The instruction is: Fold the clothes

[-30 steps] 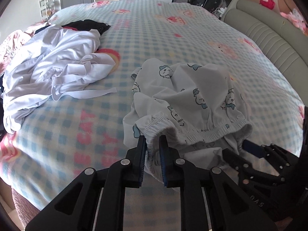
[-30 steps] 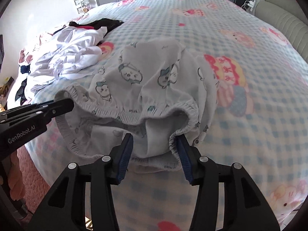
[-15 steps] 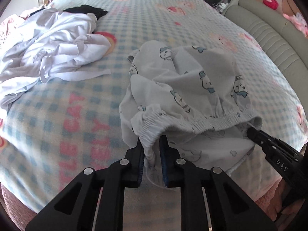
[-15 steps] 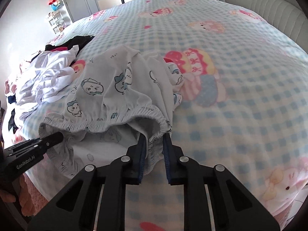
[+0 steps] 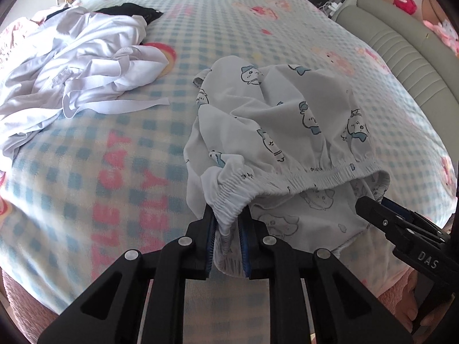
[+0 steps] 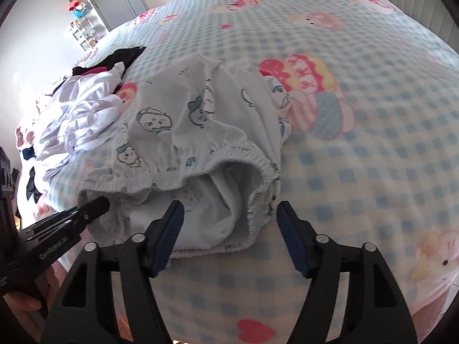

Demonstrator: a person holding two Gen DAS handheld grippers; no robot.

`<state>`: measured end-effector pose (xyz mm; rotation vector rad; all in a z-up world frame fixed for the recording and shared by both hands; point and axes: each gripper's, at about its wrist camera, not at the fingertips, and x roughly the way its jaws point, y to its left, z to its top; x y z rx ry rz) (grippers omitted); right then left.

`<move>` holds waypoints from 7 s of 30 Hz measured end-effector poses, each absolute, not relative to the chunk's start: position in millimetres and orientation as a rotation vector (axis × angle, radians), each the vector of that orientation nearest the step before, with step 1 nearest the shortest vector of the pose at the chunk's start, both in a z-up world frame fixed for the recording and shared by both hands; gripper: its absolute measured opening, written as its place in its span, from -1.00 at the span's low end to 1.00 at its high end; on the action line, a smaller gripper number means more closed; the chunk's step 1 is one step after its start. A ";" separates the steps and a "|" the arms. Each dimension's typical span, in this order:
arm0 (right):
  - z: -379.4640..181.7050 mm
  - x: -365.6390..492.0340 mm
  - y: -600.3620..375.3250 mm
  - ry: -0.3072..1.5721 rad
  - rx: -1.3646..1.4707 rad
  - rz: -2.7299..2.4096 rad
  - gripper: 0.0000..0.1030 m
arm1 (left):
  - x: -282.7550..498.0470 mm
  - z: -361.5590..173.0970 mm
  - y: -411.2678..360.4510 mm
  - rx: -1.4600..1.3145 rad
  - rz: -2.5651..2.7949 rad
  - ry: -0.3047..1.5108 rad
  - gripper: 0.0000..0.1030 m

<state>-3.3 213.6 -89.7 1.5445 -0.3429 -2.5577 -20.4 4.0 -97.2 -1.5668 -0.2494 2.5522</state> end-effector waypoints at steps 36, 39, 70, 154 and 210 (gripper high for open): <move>-43.0 -10.8 230.1 -0.120 1.457 -2.689 -0.80 | -19.7 -8.7 -18.9 -1.266 2.795 -0.248 -0.69; -35.7 -3.7 227.8 -0.171 1.445 -2.659 -0.80 | -25.8 10.9 -14.8 -1.200 2.810 -0.214 -0.69; -48.6 3.6 228.1 -0.282 1.430 -2.510 -0.71 | -16.8 -4.9 -19.8 -1.327 2.760 -0.130 -0.68; -80.8 -38.7 144.0 0.040 1.420 -2.320 -0.35 | -38.5 -40.2 -20.4 -1.413 2.500 -0.175 -0.79; -76.7 -27.7 172.7 0.104 1.474 -2.370 -0.24 | 19.7 -99.4 -31.5 -1.763 2.329 -0.801 0.01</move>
